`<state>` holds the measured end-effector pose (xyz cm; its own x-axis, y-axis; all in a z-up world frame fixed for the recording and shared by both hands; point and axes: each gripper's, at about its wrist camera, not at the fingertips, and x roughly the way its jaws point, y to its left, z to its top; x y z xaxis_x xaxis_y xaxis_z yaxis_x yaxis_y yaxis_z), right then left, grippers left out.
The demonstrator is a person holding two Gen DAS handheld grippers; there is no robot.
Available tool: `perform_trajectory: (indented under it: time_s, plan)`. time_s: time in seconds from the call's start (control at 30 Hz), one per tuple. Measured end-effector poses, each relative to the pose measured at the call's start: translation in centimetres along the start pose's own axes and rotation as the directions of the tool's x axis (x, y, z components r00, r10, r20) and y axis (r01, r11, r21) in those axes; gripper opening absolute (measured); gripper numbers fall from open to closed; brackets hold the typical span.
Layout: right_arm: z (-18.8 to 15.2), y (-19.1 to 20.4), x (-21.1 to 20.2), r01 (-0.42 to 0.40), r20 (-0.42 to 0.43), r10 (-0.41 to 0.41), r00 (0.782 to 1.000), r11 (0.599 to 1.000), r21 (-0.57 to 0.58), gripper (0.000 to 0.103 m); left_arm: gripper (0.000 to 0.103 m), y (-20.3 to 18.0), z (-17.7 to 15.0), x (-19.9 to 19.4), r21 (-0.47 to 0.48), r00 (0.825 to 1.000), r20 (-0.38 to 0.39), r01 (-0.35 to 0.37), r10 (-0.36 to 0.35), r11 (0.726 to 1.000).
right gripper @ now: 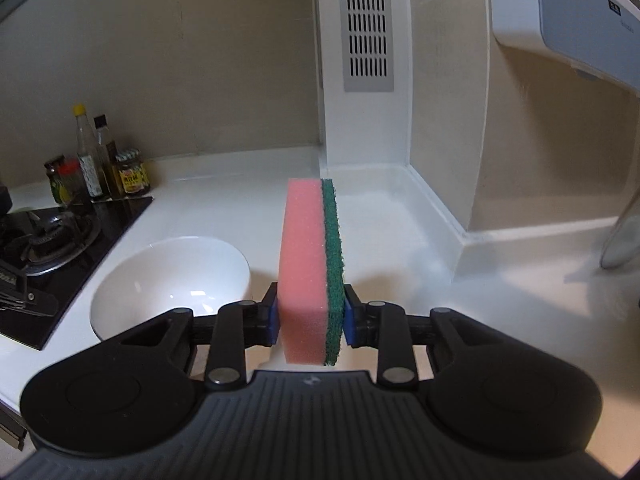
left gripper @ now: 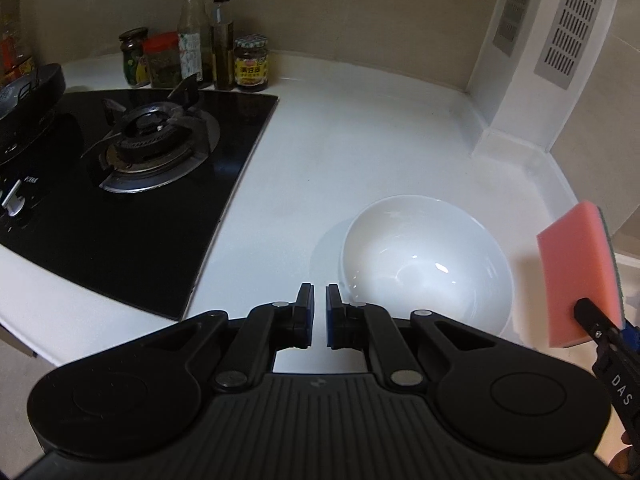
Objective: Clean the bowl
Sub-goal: 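Lift the sponge with the right gripper while the left gripper approaches the white bowl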
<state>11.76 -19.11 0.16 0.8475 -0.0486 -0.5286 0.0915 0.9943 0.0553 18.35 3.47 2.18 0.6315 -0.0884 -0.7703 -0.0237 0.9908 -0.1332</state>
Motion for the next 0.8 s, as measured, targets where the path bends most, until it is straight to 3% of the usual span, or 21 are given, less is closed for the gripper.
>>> perform_trajectory:
  time_s: [0.2,0.57,0.8]
  plan:
    - [0.1,-0.1,0.4,-0.025,-0.011,0.025,1.0,1.0,0.005,0.026,0.005,-1.2,1.3,1.5,0.039,1.0,-0.002,0.023,-0.023,0.999]
    - [0.9,-0.3,1.7,0.026,-0.009,-0.026,1.0,0.999,0.022,0.026,0.005,-0.4,2.5,5.9,0.019,0.991,-0.126,0.042,-0.04,0.999]
    - [1.0,0.2,2.7,0.023,-0.022,-0.023,0.999,1.0,0.012,0.026,0.007,-0.6,2.1,6.4,0.023,0.984,-0.175,0.041,-0.037,0.999]
